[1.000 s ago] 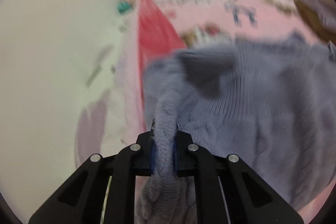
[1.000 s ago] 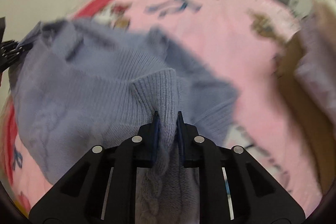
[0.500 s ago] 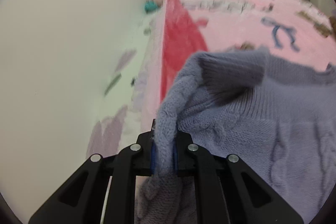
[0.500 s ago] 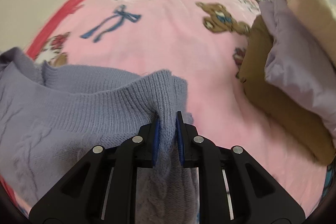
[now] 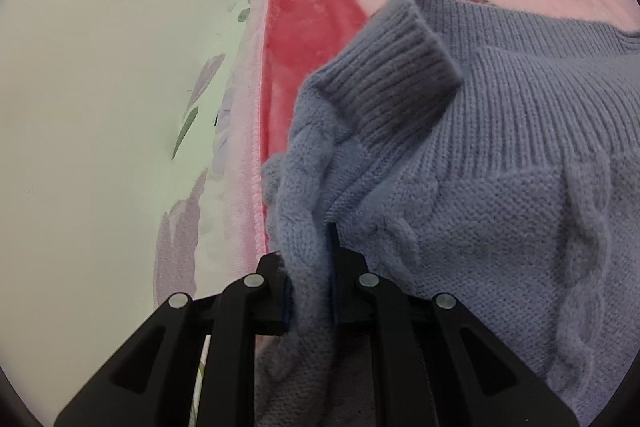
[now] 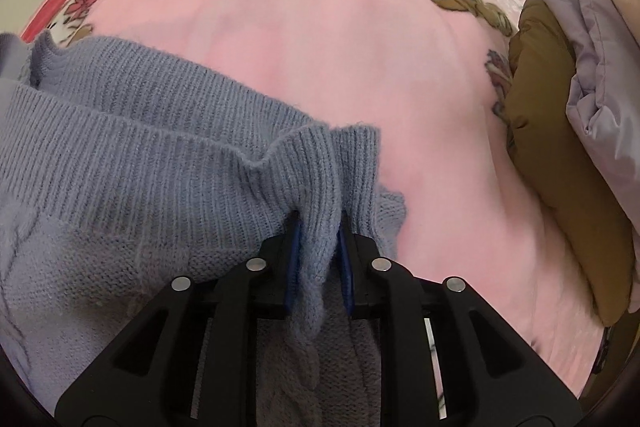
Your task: Fold large clothes
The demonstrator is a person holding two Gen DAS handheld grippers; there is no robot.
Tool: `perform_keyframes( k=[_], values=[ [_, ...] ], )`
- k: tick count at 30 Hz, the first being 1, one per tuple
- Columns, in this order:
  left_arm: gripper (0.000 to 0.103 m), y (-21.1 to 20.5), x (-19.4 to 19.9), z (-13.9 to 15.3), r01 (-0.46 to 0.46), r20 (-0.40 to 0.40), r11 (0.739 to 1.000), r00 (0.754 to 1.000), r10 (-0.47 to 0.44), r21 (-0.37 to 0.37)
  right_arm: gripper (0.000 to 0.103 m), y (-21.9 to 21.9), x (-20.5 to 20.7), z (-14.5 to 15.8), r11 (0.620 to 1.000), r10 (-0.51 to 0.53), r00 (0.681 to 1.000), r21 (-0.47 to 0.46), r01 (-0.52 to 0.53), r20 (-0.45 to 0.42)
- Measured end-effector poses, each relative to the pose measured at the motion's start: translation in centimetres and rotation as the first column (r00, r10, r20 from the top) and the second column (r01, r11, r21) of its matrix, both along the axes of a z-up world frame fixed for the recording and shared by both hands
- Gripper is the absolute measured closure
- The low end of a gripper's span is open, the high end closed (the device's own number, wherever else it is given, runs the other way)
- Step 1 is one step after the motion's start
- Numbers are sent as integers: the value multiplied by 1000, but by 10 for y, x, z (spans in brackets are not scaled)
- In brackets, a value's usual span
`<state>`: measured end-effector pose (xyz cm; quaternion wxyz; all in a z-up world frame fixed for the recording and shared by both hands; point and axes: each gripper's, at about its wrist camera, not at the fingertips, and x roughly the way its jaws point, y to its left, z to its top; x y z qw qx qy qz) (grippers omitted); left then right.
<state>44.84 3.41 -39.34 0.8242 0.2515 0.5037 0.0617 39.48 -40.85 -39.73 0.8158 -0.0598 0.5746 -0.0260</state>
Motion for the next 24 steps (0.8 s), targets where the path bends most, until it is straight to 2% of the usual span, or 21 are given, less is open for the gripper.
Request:
perform_keyframes(
  k=[1, 2, 4, 6, 7, 8, 11, 13, 15, 17, 19, 22, 24],
  values=[
    [83, -2, -1, 5, 2, -1, 1000, 1000, -2, -19, 75, 1, 1, 0, 1000, 6, 1000, 12, -6, -21],
    [73, -2, -3, 12, -1, -1, 999, 1000, 1, -40, 68, 1, 2, 1, 1000, 24, 999, 16, -23, -37],
    [43, 2, -7, 25, -17, 21, 998, 1000, 18, -65, 58, 5, 3, 14, 997, 74, 996, 7, -73, -51],
    [28, 7, -22, 46, -17, 94, 995, 995, 26, -102, 50, 2, -5, 35, 998, 66, 998, 21, -66, 15],
    [26, 9, -30, 55, -12, 127, 993, 992, 27, -115, 46, -1, -11, 45, 998, 53, 997, 44, -55, 57],
    [24, 12, -40, 64, -16, 164, 991, 986, 37, -130, 39, -7, -23, 60, 996, 24, 991, 85, -36, 135],
    [21, 10, -68, 76, 14, 202, 982, 979, 24, -187, 38, -12, -60, 83, 975, 14, 958, 208, -76, 288],
    [21, 1, -82, 73, 66, 195, 985, 980, -34, -161, 38, -9, -83, 86, 955, 45, 942, 261, -138, 333],
    [21, -12, -94, 62, 126, 176, 986, 979, -105, -108, 39, -1, -98, 81, 954, 81, 941, 247, -168, 327],
    [21, -18, -100, 51, 161, 145, 983, 979, -147, -93, 39, 6, -106, 70, 955, 108, 949, 234, -182, 296],
    [21, -21, -103, 43, 153, 118, 985, 983, -143, -83, 39, 13, -108, 55, 964, 130, 961, 195, -179, 244],
    [21, -18, -99, 30, 121, 77, 987, 991, -113, -108, 40, 17, -104, 30, 977, 159, 974, 118, -179, 160],
    [20, -13, -97, 25, 97, 66, 986, 994, -89, -132, 39, 17, -103, 18, 978, 181, 974, 81, -193, 135]
  ],
)
